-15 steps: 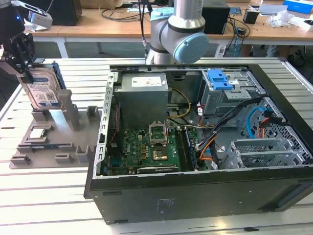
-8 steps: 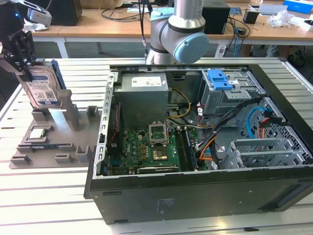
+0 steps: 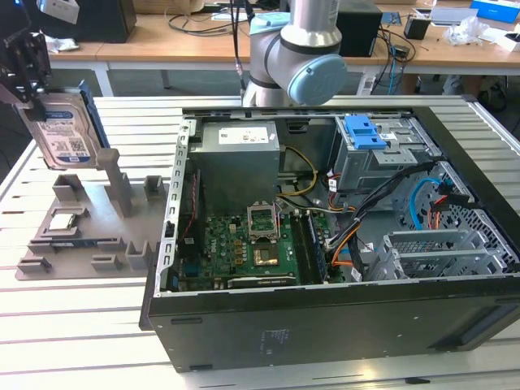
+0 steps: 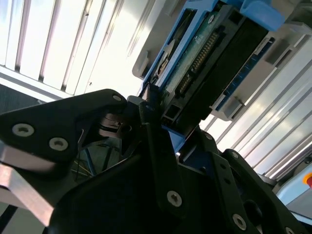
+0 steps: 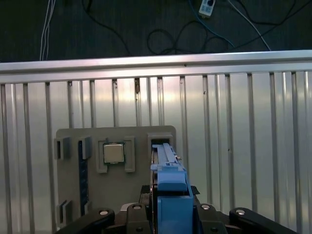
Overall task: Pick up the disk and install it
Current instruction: 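Pick up the disk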
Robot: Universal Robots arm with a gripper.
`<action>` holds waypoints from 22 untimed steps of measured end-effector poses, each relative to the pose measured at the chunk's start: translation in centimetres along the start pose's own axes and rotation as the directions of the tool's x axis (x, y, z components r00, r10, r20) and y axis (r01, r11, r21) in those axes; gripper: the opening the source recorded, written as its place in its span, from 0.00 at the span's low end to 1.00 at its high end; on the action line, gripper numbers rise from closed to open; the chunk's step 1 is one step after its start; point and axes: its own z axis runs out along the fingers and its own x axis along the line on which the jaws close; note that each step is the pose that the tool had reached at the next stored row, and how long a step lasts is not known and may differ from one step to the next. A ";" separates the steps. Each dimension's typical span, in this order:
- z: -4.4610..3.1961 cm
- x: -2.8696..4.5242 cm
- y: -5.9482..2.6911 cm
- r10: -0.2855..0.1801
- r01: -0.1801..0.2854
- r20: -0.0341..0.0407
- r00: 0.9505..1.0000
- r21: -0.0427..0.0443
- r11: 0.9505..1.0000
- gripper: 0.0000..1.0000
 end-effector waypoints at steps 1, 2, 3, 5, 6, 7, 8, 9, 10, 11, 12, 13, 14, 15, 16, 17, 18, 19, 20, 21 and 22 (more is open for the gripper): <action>-0.31 0.00 0.00 0.000 0.000 0.000 1.000 0.000 1.000 0.37; -0.54 0.00 0.00 0.000 0.000 0.000 1.000 0.000 1.000 0.37; -0.71 0.00 0.01 0.000 0.000 0.000 1.000 0.000 1.000 0.37; -0.96 0.00 0.01 0.000 0.000 0.000 1.000 0.000 1.000 0.37; -1.24 -0.01 0.01 0.000 0.000 0.000 1.000 0.000 1.000 0.37; -1.38 0.00 0.01 0.000 0.000 0.000 1.000 0.000 1.000 0.37; -1.53 0.00 0.02 0.000 0.000 0.000 1.000 0.000 1.000 0.37; -1.74 0.00 0.02 0.000 0.000 0.000 1.000 0.000 1.000 0.37; -1.85 0.00 0.02 0.000 0.000 0.000 1.000 0.000 1.000 0.37; -1.95 0.00 0.02 0.000 0.000 0.000 1.000 0.000 1.000 0.37; -2.03 0.00 0.02 0.000 0.000 0.000 1.000 0.000 1.000 0.37; -2.08 0.01 0.02 0.000 0.000 0.000 1.000 0.000 1.000 0.37; -2.12 0.00 0.02 0.000 0.000 0.000 1.000 0.000 1.000 0.37; -2.20 0.01 0.02 0.000 0.000 0.000 1.000 0.000 1.000 0.37; -2.32 0.01 0.02 0.000 0.000 0.000 1.000 0.000 1.000 0.37; -2.53 0.01 0.03 0.000 0.000 0.000 1.000 0.000 1.000 0.37; -2.71 0.01 0.03 0.000 0.000 0.000 1.000 0.000 1.000 0.37; -2.84 0.01 0.03 0.000 0.000 0.000 1.000 0.000 1.000 0.37; -2.94 0.02 0.03 0.000 0.000 0.000 1.000 0.000 1.000 0.37; -3.11 0.02 0.03 0.000 0.000 0.000 1.000 0.000 1.000 0.37; -3.26 0.02 0.04 0.000 0.000 0.000 1.000 0.000 1.000 0.37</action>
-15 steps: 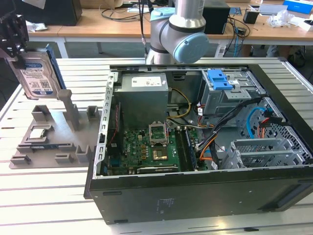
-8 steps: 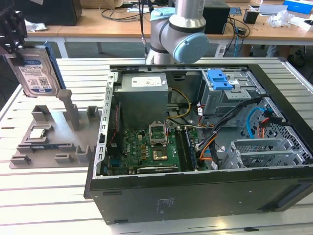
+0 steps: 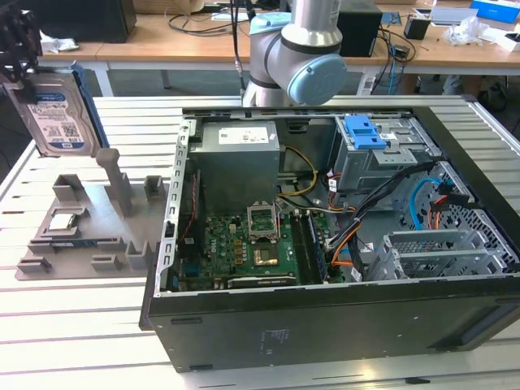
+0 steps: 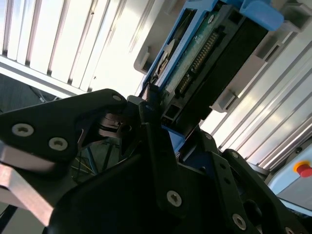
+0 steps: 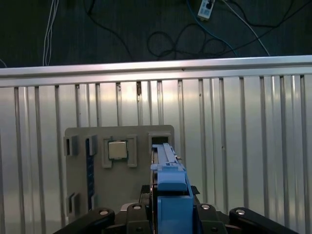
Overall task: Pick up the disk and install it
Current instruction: 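Pick up the disk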
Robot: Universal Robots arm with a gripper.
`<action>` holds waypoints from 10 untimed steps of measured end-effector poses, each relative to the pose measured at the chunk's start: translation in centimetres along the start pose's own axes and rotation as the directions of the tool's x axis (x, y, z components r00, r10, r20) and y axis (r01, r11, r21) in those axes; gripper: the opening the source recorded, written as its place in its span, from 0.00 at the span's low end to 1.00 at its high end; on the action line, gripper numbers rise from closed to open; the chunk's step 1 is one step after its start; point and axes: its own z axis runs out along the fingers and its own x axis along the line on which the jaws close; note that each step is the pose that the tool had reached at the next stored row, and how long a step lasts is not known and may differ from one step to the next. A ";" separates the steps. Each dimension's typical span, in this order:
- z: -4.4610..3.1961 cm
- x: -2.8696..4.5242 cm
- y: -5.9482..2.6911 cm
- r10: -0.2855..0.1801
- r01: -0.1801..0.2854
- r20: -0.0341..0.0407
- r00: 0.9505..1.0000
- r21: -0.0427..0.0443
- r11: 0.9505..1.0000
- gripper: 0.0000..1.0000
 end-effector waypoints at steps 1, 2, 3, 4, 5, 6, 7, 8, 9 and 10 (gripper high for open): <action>-0.24 0.01 0.00 0.000 0.000 0.000 1.000 0.000 1.000 0.37; -0.40 0.01 0.00 0.000 0.000 0.000 1.000 0.000 1.000 0.37; -0.54 0.01 0.00 0.000 0.000 0.000 1.000 0.000 1.000 0.37; -0.68 0.01 0.01 0.000 0.000 0.000 1.000 0.000 1.000 0.37; -0.84 0.01 0.01 0.000 0.000 0.000 1.000 0.000 1.000 0.37; -0.98 0.01 0.01 0.000 0.000 0.000 1.000 0.000 1.000 0.37; -1.17 0.01 0.01 0.000 0.000 0.000 1.000 0.000 1.000 0.37; -1.33 0.02 0.01 0.000 0.000 0.000 1.000 0.000 1.000 0.37; -1.54 0.02 0.01 0.000 0.000 0.000 1.000 0.000 1.000 0.37; -1.85 0.03 0.02 0.000 0.000 0.000 1.000 0.000 1.000 0.37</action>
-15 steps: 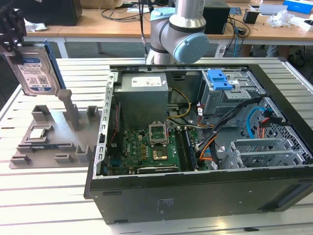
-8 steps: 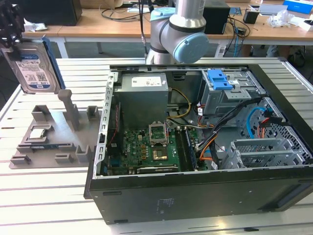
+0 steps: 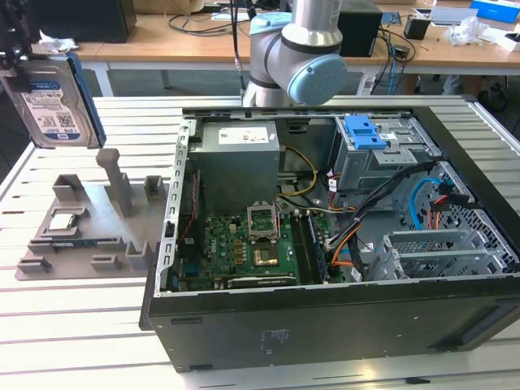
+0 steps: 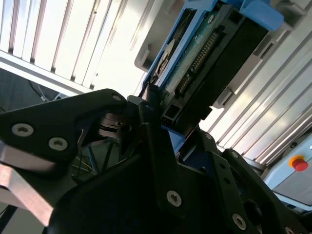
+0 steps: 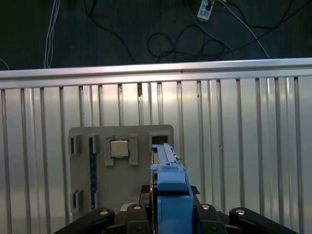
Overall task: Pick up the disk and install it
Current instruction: 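Pick up the disk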
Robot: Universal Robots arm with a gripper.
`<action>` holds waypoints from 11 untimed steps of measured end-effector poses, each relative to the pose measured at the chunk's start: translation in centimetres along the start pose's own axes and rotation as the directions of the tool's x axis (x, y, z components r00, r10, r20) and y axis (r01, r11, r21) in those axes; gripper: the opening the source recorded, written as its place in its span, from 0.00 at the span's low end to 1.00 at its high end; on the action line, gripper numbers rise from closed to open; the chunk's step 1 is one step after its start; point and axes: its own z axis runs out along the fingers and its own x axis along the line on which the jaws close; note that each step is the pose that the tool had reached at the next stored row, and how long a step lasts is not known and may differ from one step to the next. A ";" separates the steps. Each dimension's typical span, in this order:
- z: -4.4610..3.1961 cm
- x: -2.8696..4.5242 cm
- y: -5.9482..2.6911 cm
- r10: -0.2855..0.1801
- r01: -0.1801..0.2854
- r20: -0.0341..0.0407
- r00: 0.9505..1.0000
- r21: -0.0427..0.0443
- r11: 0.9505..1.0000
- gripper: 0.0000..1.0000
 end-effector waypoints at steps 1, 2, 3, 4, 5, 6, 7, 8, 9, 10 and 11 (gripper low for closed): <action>-0.17 0.00 0.00 0.000 0.000 0.000 1.000 0.000 1.000 0.37; -0.42 0.00 0.01 0.000 0.000 0.000 1.000 0.000 1.000 0.37; -0.71 0.01 0.01 0.000 0.000 0.000 1.000 0.000 1.000 0.37; -0.88 0.01 0.01 0.000 0.000 0.000 1.000 0.000 1.000 0.37; -1.03 0.01 0.01 0.000 0.000 0.000 1.000 0.000 1.000 0.37; -1.36 0.02 0.02 0.000 0.000 0.000 1.000 0.000 1.000 0.37; -1.81 0.02 0.02 0.000 0.000 0.000 1.000 0.000 1.000 0.37; -2.14 0.03 0.02 0.000 0.000 0.000 1.000 0.000 1.000 0.37; -2.50 0.03 0.03 0.000 0.000 0.000 1.000 0.000 1.000 0.37; -2.88 0.04 0.03 0.000 0.000 0.000 1.000 0.000 1.000 0.37; -3.16 0.04 0.03 0.000 0.000 0.000 1.000 0.000 1.000 0.37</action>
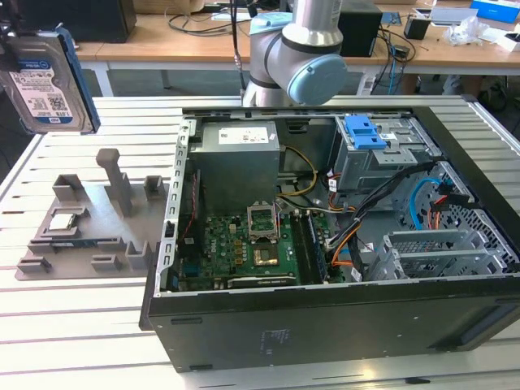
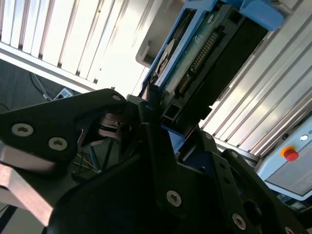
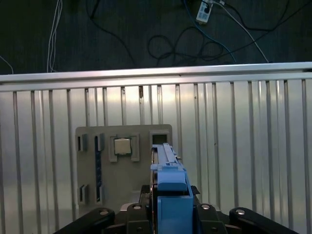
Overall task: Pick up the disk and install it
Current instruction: 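Pick up the disk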
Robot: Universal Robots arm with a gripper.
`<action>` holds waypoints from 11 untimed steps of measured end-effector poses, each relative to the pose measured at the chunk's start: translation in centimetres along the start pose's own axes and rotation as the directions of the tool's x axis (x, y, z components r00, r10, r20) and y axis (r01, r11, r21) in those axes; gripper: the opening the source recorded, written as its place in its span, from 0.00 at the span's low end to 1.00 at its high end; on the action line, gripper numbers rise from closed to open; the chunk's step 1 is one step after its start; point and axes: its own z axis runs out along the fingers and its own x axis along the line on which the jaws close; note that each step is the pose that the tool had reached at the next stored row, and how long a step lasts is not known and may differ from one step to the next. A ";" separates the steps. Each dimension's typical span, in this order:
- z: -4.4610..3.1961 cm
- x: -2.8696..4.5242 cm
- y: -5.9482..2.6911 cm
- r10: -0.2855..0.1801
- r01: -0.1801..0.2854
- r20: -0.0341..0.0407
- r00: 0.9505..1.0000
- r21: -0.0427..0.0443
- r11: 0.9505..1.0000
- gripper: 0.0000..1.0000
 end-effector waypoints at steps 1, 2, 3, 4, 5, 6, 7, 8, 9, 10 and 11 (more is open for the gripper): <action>-0.38 0.01 0.00 0.000 0.000 0.000 1.000 0.000 1.000 0.37; -0.71 0.01 0.01 0.000 0.000 0.000 1.000 0.000 1.000 0.37; -1.09 0.02 0.01 0.000 0.000 0.000 1.000 0.000 1.000 0.37; -1.43 0.02 0.02 0.000 0.000 0.000 1.000 0.000 1.000 0.37; -1.73 0.02 0.02 0.000 0.000 0.000 1.000 0.000 1.000 0.37; -1.90 0.02 0.02 0.000 0.000 0.000 1.000 0.000 1.000 0.37; -2.16 0.03 0.02 0.000 0.000 0.000 1.000 0.000 1.000 0.37; -2.48 0.03 0.02 0.000 0.000 0.000 1.000 0.000 1.000 0.37; -2.75 0.04 0.03 0.000 0.000 0.000 1.000 0.000 1.000 0.37; -2.90 0.04 0.03 0.000 0.000 0.000 1.000 0.000 1.000 0.37; -3.17 0.04 0.03 0.000 0.000 0.000 1.000 0.000 1.000 0.37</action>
